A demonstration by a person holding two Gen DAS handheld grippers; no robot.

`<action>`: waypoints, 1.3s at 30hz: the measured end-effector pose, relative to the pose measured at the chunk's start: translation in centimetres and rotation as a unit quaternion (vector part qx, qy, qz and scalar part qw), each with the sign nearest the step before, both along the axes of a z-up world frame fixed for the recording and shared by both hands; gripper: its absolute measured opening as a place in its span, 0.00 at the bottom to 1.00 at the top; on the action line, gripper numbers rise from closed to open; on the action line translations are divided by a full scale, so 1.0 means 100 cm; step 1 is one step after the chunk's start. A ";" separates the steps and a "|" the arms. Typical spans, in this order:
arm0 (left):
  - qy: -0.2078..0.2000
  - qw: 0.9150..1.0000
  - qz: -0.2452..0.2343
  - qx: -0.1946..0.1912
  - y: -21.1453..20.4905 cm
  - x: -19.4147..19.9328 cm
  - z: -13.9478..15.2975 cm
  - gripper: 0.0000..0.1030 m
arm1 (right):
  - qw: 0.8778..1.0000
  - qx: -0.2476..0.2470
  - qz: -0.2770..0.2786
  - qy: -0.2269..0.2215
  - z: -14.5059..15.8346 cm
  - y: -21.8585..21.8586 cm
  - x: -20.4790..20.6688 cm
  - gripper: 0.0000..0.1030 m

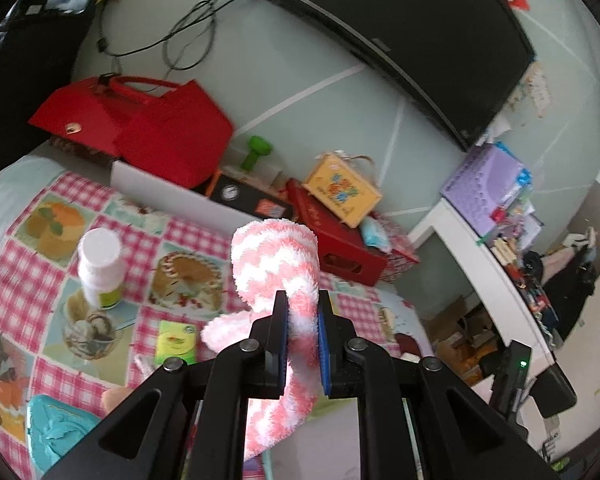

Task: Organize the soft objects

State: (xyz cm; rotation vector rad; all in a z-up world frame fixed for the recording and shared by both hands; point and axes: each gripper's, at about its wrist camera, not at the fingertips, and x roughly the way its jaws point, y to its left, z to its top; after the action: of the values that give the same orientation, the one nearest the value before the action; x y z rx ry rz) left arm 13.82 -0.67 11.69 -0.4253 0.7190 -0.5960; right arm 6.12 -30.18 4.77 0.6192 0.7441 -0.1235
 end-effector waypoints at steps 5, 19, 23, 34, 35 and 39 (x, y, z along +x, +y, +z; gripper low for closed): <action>-0.020 0.999 -0.038 -0.004 -0.022 -0.012 0.011 0.12 | 1.000 0.001 -0.028 -0.013 0.009 -0.021 -0.014 0.66; -0.007 0.990 -0.137 0.040 -0.103 -0.030 -0.005 0.12 | 0.989 -0.031 -0.142 -0.010 0.018 -0.088 -0.057 0.66; 0.005 0.986 -0.155 0.059 -0.122 -0.031 -0.018 0.12 | 0.985 -0.058 -0.161 0.016 0.014 -0.096 -0.059 0.66; 0.058 0.978 -0.160 0.117 -0.150 -0.023 -0.064 0.12 | 0.985 -0.080 -0.143 0.049 0.003 -0.090 -0.049 0.66; 0.061 0.978 -0.158 0.124 -0.151 -0.022 -0.067 0.12 | 0.985 -0.081 -0.141 0.052 0.001 -0.090 -0.048 0.66; 0.077 0.974 -0.139 0.160 -0.154 -0.016 -0.084 0.12 | 0.982 -0.107 -0.135 0.081 -0.005 -0.085 -0.043 0.66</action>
State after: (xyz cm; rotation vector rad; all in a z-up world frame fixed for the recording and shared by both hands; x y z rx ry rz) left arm 12.23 -16.04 3.25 -0.0704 1.0159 -0.7003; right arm 1.85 -38.70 4.27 0.5057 0.7877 -0.5024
